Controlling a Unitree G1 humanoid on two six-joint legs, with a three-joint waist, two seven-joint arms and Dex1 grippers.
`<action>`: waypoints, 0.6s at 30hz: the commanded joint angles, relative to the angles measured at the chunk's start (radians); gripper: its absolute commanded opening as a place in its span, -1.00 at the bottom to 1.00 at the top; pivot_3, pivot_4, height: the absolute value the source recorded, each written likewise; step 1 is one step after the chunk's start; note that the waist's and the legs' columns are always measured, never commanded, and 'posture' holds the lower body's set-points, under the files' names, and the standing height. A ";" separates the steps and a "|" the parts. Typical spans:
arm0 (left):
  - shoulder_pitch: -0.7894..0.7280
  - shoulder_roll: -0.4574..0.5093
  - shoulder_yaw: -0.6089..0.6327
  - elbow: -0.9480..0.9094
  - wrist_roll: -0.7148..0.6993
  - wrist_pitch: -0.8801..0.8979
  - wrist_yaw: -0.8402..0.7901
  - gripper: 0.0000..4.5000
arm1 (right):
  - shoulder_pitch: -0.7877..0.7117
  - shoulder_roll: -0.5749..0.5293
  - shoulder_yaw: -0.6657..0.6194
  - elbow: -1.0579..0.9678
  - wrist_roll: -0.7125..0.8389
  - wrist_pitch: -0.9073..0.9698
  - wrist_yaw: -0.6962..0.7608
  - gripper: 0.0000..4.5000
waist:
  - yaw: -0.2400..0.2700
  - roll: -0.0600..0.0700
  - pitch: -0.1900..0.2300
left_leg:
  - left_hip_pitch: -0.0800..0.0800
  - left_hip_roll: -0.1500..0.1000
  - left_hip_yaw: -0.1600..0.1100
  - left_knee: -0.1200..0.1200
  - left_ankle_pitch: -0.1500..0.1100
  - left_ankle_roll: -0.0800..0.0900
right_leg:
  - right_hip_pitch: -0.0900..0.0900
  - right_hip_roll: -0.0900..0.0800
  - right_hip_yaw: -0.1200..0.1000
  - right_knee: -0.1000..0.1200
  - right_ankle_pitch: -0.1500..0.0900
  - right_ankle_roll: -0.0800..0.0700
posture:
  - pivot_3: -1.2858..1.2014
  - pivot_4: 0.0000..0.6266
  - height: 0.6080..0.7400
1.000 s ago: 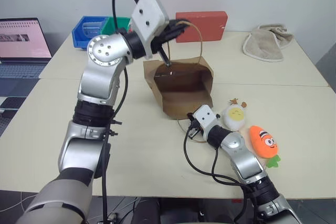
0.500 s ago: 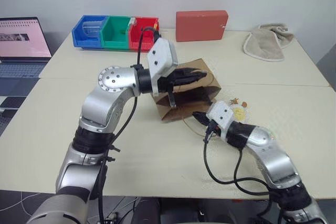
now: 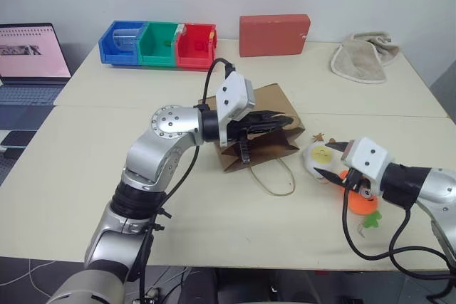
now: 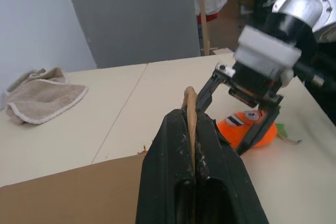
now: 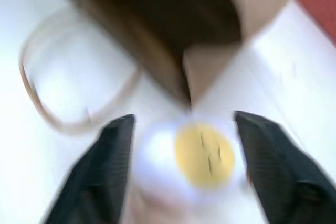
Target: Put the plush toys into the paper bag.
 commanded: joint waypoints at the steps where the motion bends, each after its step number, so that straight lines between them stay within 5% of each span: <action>1: 0.002 0.005 0.003 -0.010 0.007 -0.025 0.000 -1.00 | 0.009 -0.005 0.024 -0.004 -0.069 -0.045 -0.031 0.44 | -0.001 0.000 0.000 | 0.000 0.000 0.000 0.000 0.000 0.000 | 0.000 0.000 0.000 0.000 0.000 0.000 | 0.03 -0.52 1.00; 9: 0.000 -0.003 0.008 -0.012 -0.001 -0.016 0.009 -1.00 | -0.062 0.076 0.131 0.107 -0.187 -0.074 -0.114 0.36 | 0.001 0.000 0.000 | 0.000 0.000 0.000 0.001 0.000 0.000 | 0.000 0.000 0.001 0.000 0.000 0.000 | 0.03 -0.52 1.00; 18: 0.003 0.007 0.015 -0.012 -0.002 -0.015 0.006 -1.00 | -0.109 0.050 0.156 0.227 -0.271 -0.223 -0.121 -0.90 | 0.002 0.000 0.000 | 0.000 0.000 0.000 0.001 0.000 0.000 | 0.000 0.000 0.000 0.000 0.000 0.001 | 0.03 -0.52 1.00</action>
